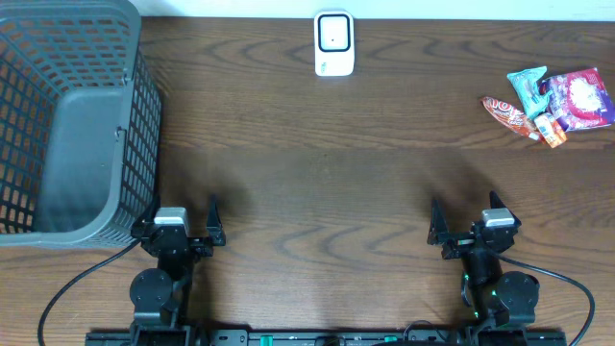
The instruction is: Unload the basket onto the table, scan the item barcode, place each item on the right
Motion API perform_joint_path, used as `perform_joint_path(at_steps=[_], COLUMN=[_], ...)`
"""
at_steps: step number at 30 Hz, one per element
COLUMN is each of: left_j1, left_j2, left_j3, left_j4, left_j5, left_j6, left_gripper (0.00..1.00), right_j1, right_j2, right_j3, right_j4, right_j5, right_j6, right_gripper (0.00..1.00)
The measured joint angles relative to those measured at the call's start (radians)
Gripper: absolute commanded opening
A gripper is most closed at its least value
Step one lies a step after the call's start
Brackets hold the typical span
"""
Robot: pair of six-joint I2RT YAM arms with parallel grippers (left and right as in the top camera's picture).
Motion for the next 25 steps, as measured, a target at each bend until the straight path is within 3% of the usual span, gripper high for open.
perform_joint_path(at_steps=[25], left_j1=[0.0], left_j2=[0.0], left_j3=[0.0], left_j4=[0.0], left_j5=[0.0], left_j6=[0.0], left_gripper=[0.98], right_j1=[0.0], right_j2=[0.0], right_j3=[0.0], right_j4=[0.0], right_j5=[0.0], right_j6=[0.0], right_gripper=[0.99])
